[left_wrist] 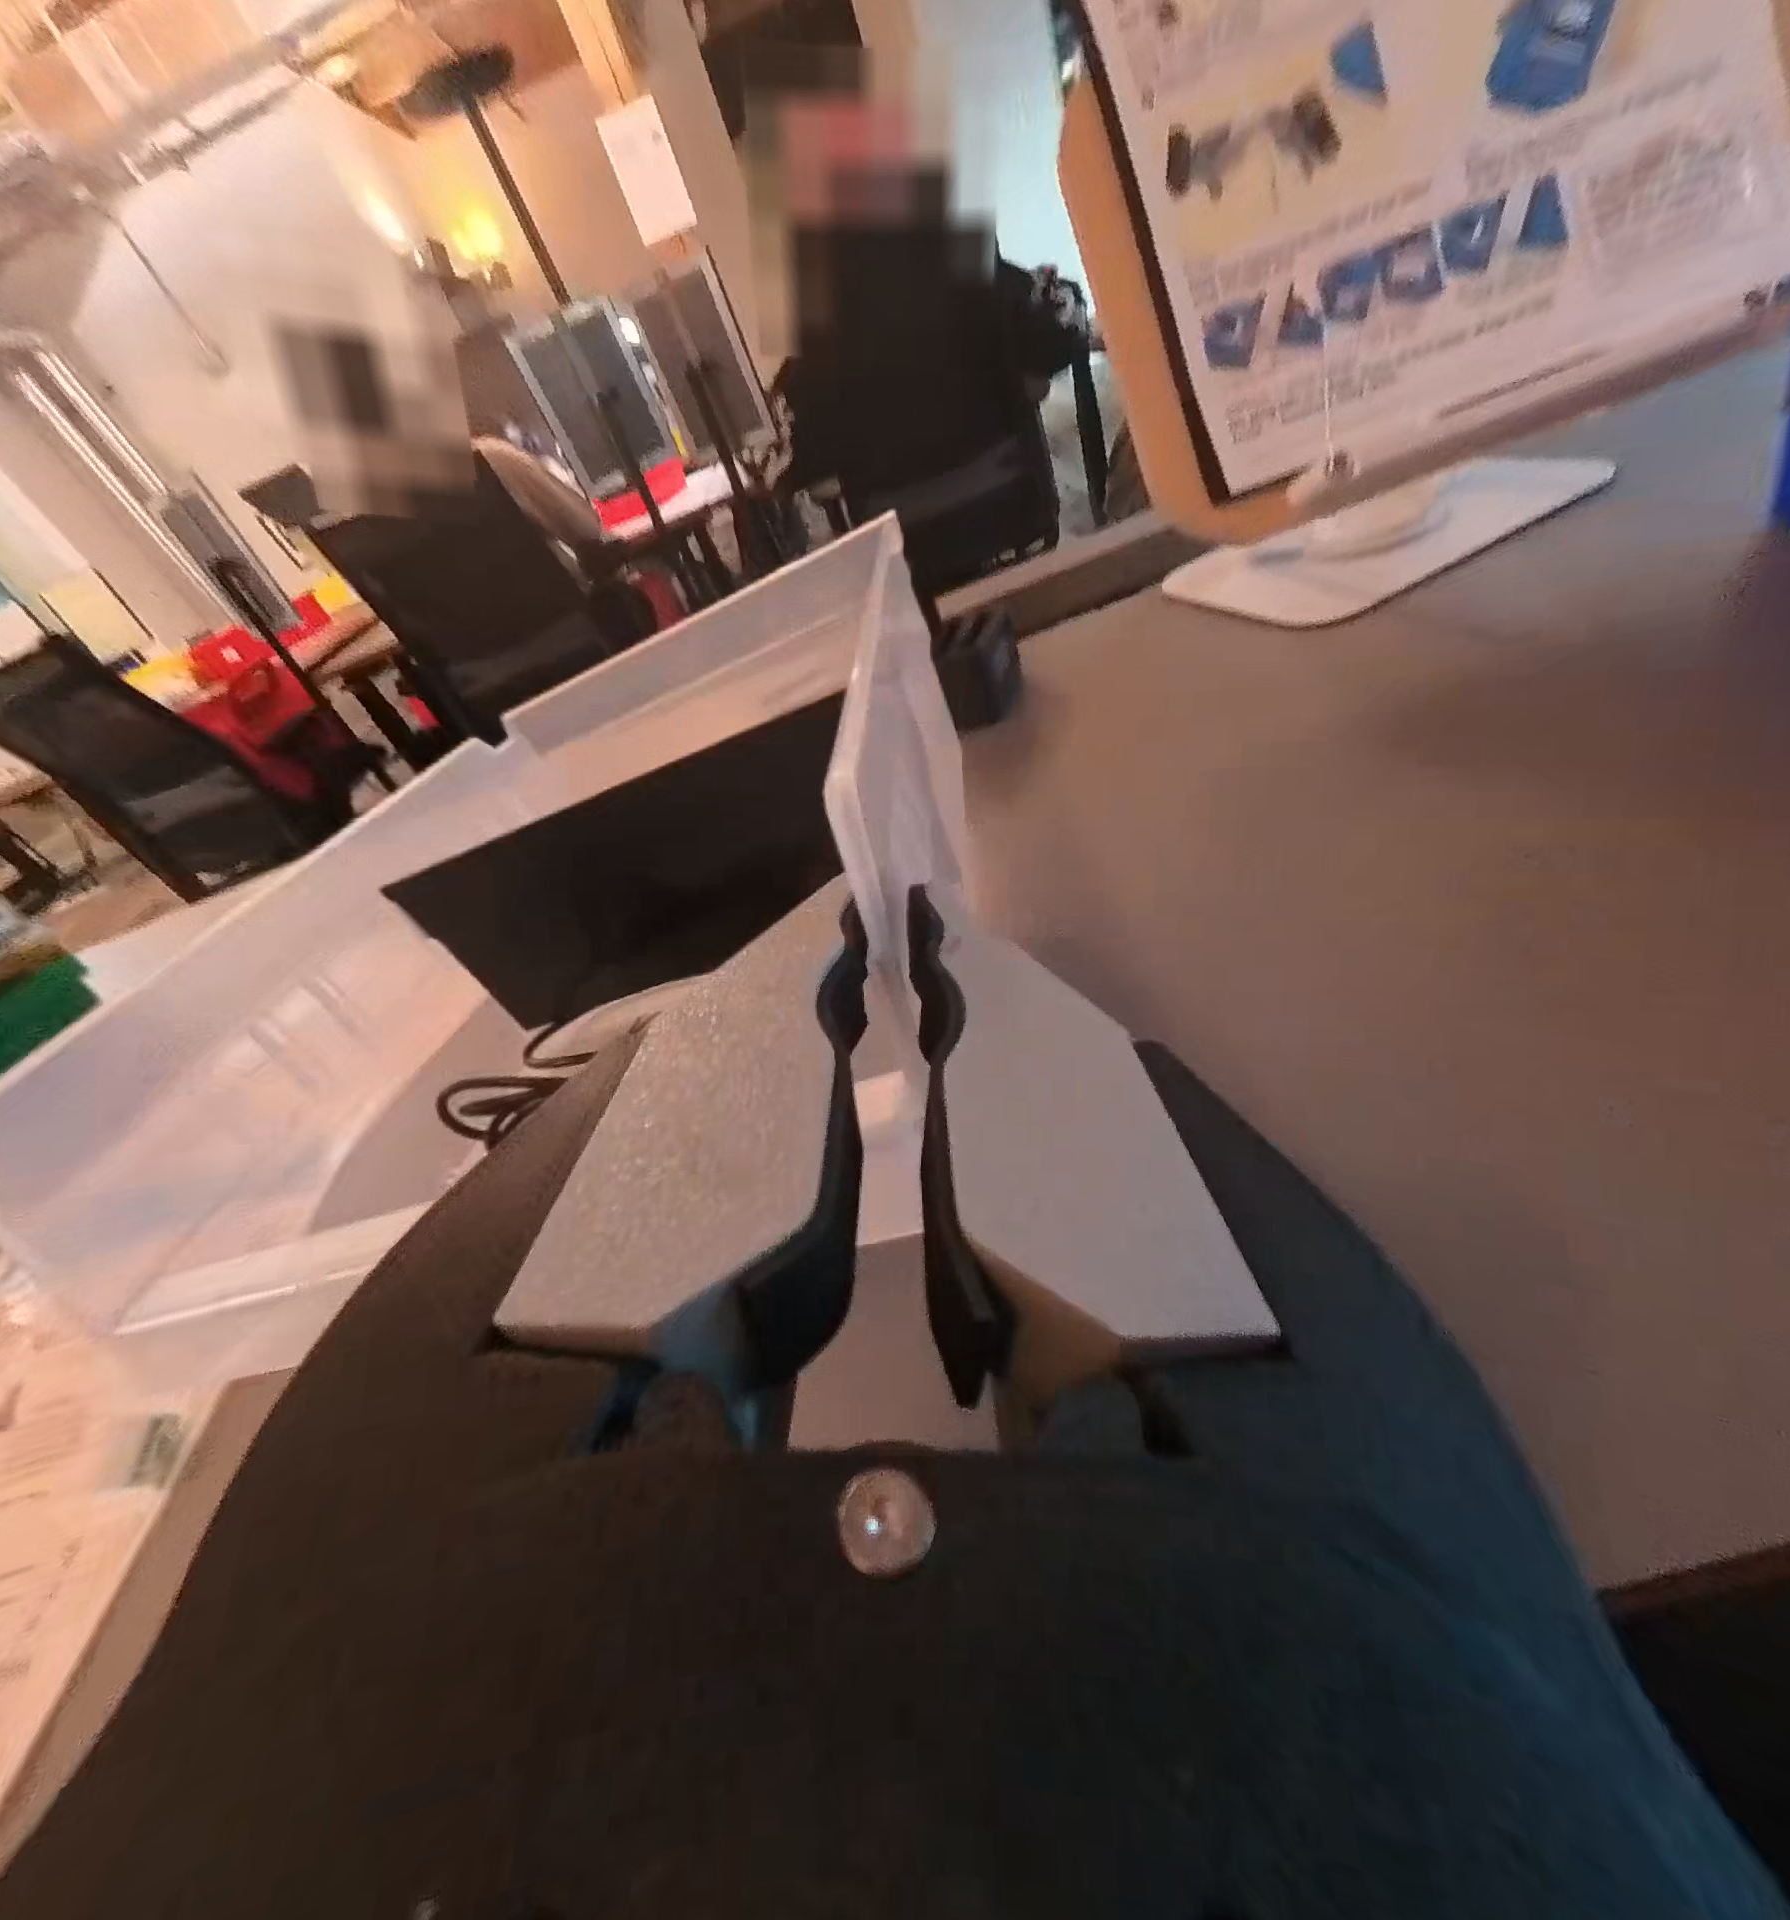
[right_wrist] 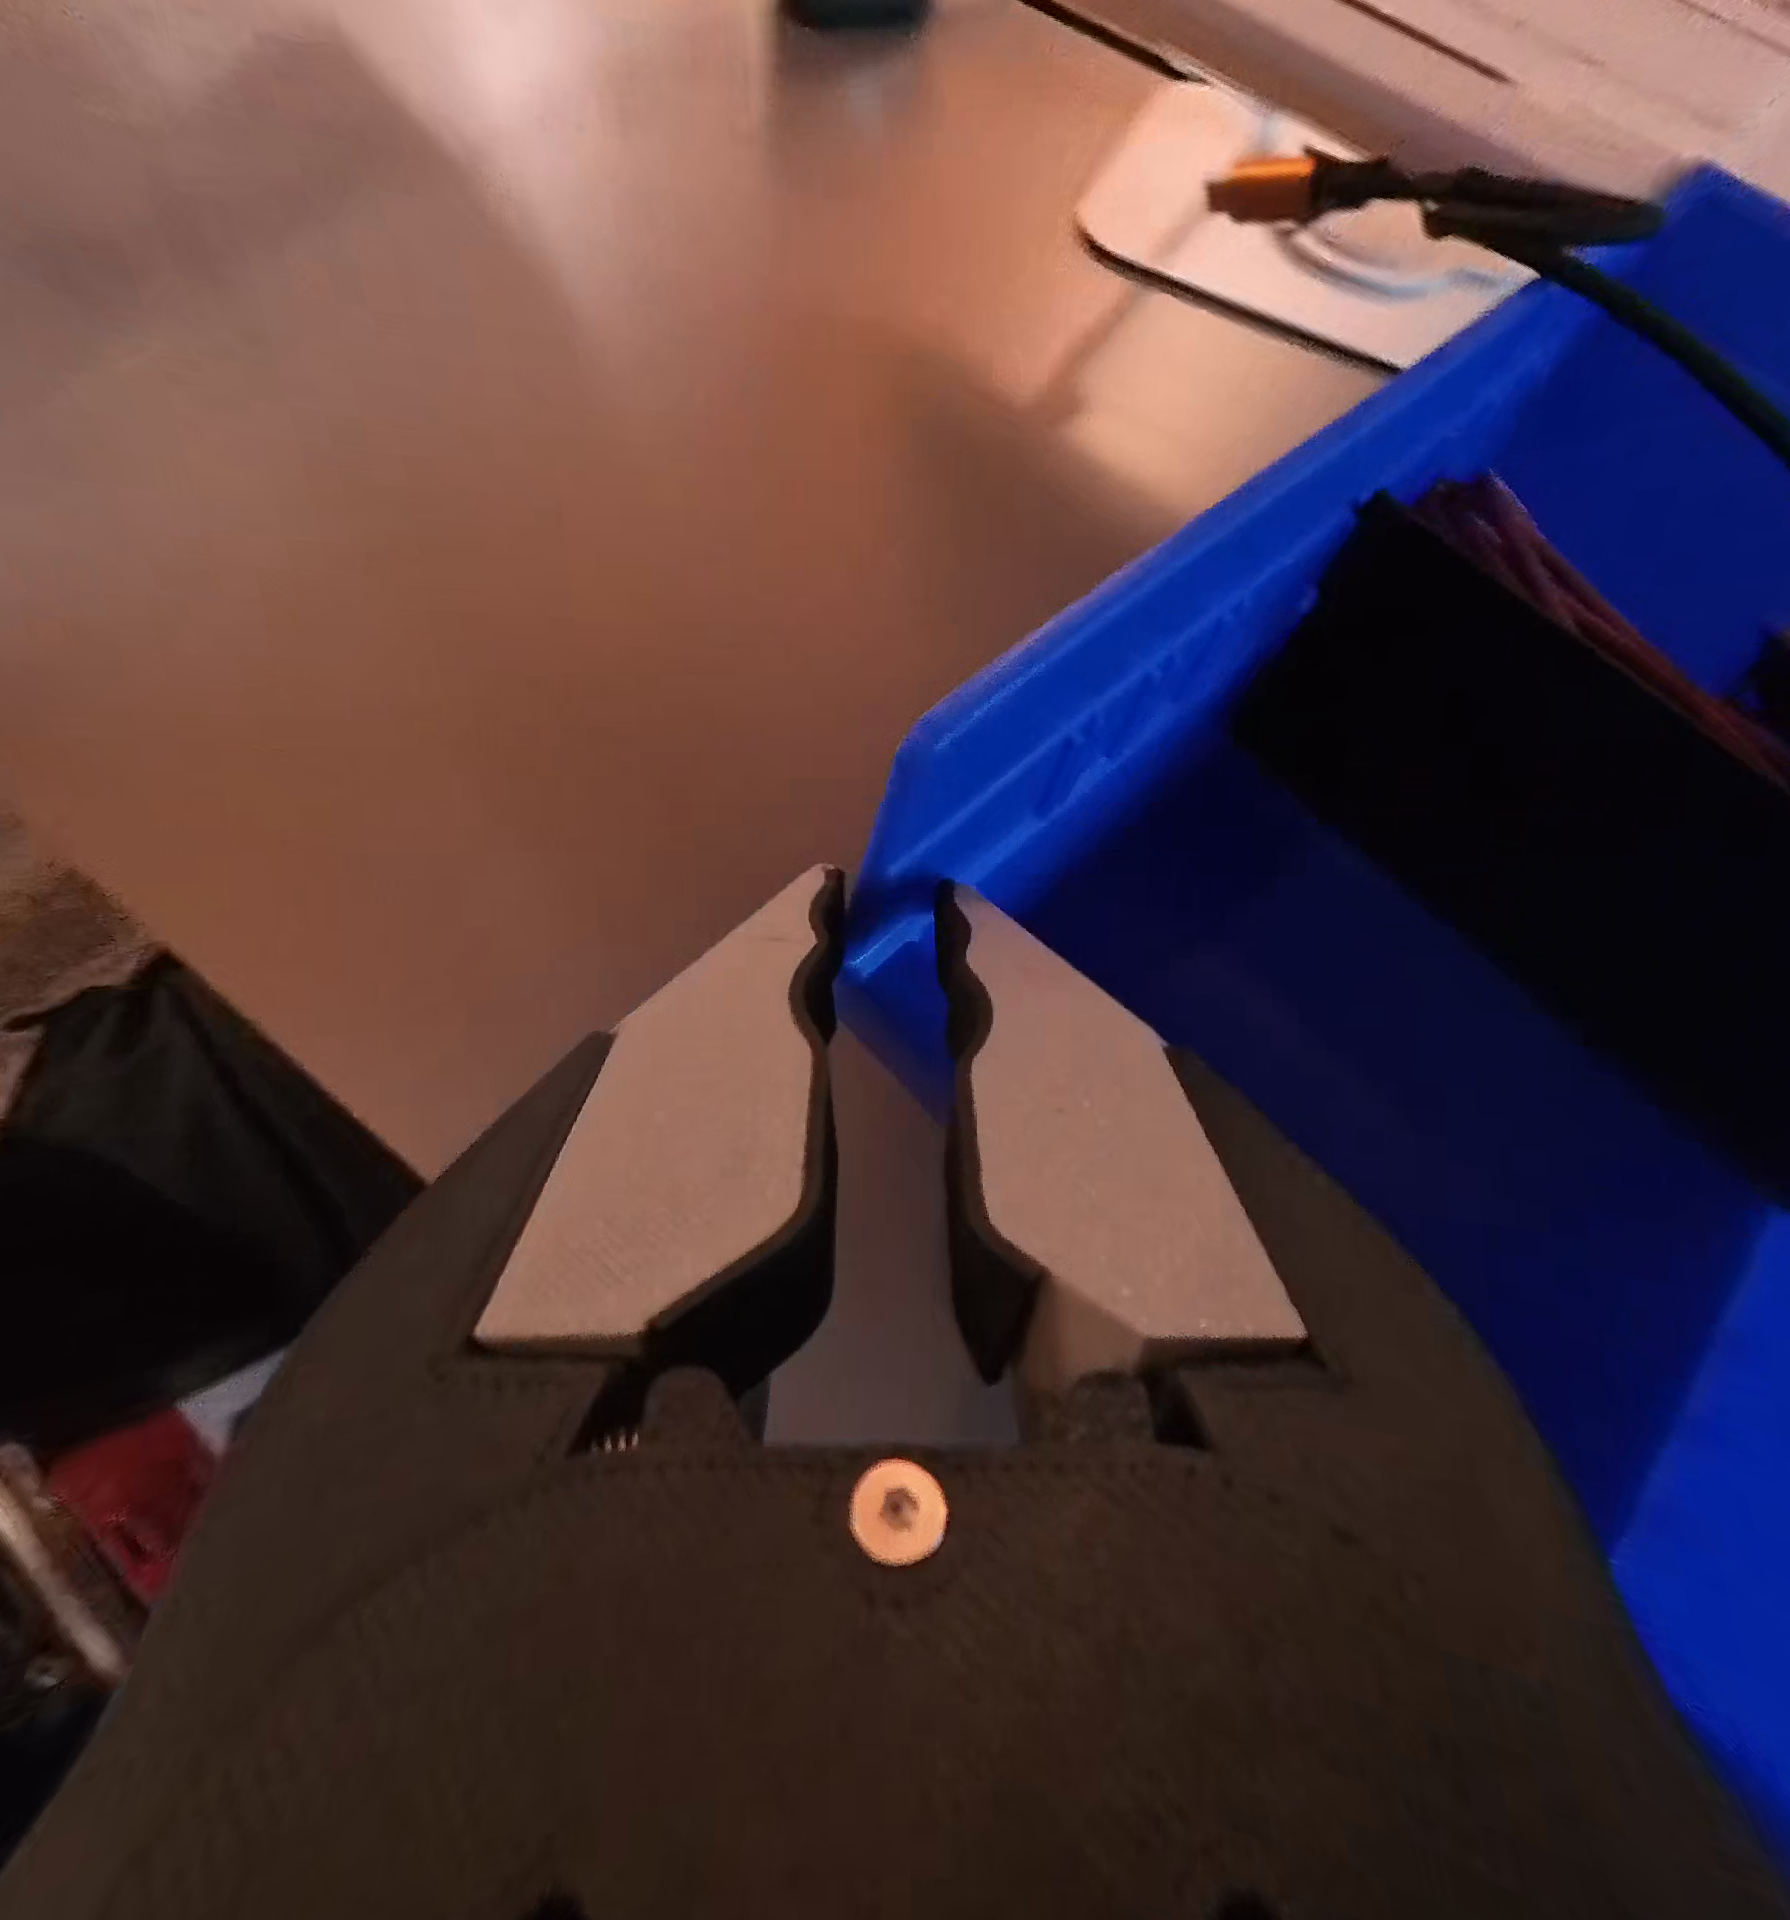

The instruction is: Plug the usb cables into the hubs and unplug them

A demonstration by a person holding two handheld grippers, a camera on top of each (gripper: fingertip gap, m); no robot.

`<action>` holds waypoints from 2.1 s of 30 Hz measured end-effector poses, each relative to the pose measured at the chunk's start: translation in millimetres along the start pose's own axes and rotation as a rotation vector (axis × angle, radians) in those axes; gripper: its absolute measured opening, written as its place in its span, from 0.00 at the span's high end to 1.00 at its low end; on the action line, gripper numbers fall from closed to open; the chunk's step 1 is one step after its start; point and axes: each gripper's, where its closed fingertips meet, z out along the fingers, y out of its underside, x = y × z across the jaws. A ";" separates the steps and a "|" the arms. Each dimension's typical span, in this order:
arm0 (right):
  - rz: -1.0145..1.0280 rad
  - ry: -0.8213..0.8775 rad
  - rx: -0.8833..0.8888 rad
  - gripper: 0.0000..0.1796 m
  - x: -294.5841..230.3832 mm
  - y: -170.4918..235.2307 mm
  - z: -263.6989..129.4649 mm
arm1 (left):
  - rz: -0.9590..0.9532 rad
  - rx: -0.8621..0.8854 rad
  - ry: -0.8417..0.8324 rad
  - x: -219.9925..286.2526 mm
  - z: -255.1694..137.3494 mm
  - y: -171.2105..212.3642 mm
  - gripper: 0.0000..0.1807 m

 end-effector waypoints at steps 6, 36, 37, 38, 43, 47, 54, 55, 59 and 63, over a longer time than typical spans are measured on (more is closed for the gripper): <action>-0.073 -0.224 0.028 0.90 -132.0 -49.4 45.6 | 0.030 0.131 -0.031 -17.7 -35.8 -57.4 0.99; 0.205 -0.170 0.287 0.66 31.3 -60.1 -102.6 | 0.059 0.267 0.778 381.7 1.7 -94.2 0.97; 0.207 -0.194 0.247 0.66 27.8 -54.0 -96.9 | 0.112 0.196 0.818 397.5 3.4 -80.4 0.98; 0.210 -0.215 0.209 0.66 23.3 -49.9 -90.7 | 0.136 0.122 0.816 404.7 7.6 -70.3 0.95; 0.041 -0.217 0.115 0.61 -14.9 -58.2 -64.6 | 0.076 -0.018 0.879 356.6 -9.8 -59.0 0.65; -0.160 -0.213 -0.097 0.72 -60.2 -35.2 -23.1 | 0.072 -0.107 0.645 251.5 5.4 -33.1 0.57; -0.252 -0.015 -0.475 1.00 20.5 63.3 -34.7 | 0.045 -0.280 0.334 93.9 14.7 59.3 0.63; -0.214 0.028 -0.480 1.00 43.5 71.3 -47.0 | 0.016 -0.302 0.333 78.9 13.2 73.0 0.64; 0.063 0.218 -0.398 1.00 143.7 86.6 -97.5 | 0.024 -0.317 0.232 7.7 12.7 100.7 0.54; 0.283 0.267 -0.262 0.76 186.7 86.7 -128.0 | -0.096 -0.377 0.160 -48.5 15.5 120.1 0.55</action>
